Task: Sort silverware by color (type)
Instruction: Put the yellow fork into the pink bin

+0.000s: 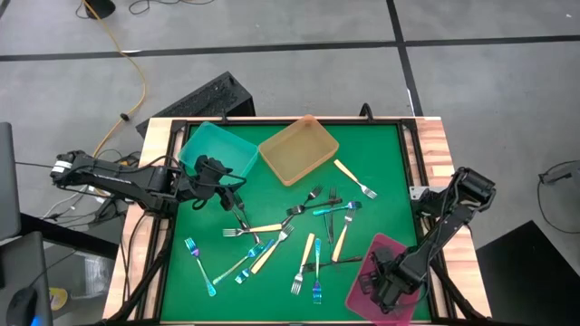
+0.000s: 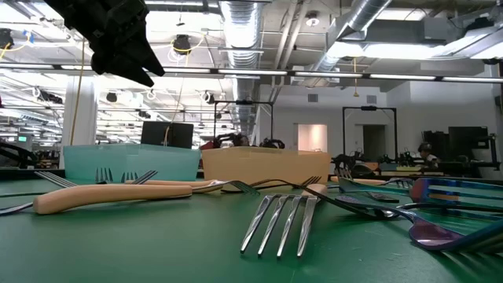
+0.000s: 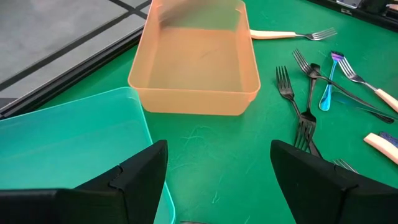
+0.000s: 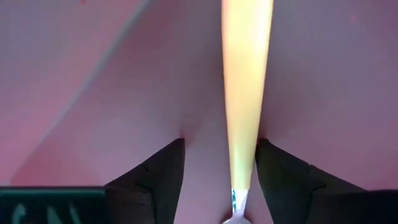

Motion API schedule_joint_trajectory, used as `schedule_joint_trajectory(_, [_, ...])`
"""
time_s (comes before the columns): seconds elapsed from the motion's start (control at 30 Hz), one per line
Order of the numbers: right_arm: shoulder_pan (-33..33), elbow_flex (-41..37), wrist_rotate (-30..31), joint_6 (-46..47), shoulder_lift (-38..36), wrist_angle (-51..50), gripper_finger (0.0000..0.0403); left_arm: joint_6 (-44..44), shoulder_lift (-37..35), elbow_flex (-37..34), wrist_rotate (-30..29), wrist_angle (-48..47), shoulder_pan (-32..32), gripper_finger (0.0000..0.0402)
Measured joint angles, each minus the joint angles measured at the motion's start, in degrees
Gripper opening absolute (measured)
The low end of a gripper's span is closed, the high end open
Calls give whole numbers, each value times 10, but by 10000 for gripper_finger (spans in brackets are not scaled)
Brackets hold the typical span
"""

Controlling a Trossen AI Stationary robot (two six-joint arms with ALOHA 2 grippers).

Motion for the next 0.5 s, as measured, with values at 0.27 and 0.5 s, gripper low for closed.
schedule_joint_trajectory(0.27, [-5,-1,-1,-8,-2,-2,219,1,0,0,0,0,0,267])
schedule_joint_trajectory(0.5, [-5,-1,-1,-8,-3,-3,219,2,0,0,0,0,0,267])
